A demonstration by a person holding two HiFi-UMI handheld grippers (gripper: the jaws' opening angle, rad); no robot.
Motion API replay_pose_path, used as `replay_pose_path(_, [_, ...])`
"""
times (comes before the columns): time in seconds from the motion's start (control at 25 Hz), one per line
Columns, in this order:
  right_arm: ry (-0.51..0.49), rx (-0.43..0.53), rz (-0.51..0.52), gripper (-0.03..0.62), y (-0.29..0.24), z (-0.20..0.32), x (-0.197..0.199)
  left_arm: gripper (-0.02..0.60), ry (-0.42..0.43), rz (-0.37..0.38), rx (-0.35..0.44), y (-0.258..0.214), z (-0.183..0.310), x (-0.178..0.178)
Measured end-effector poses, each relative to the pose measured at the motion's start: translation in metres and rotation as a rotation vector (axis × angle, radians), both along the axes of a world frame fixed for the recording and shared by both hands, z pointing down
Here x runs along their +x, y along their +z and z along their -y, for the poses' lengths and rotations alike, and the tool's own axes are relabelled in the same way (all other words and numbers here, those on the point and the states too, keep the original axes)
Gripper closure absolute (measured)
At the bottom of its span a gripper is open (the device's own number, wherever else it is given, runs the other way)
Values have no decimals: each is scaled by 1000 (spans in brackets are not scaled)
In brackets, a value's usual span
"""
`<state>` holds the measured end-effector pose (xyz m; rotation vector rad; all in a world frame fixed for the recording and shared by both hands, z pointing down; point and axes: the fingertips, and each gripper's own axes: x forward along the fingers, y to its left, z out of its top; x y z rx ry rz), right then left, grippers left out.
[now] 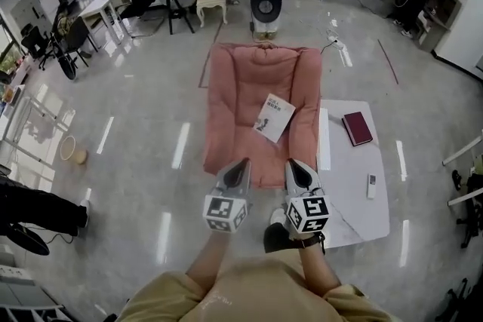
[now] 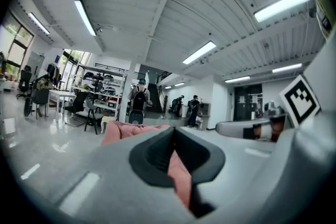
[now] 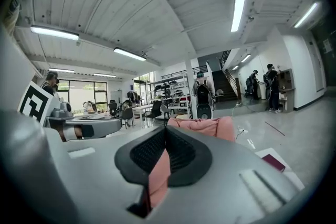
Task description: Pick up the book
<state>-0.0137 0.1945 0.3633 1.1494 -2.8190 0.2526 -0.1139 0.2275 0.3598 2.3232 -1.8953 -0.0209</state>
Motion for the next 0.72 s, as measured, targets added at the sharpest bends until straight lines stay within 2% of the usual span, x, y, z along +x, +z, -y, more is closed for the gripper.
replay_pose_path(0.16, [-4,-20,9,589,5,88,9,580,11,0,-51,8,88,12])
replay_pose_path(0.4, [23,-193,25,589,73,177,25,580,14,-21,-197,78,173,13])
replay_pose_path(0.56, [22,-311,-14,589,131,207,27,580,32,0,-293,122,213,8])
replay_pose_path(0.72, [47,-415,-22,589,188,235,19,580,49,-23,-371,167,250,-4])
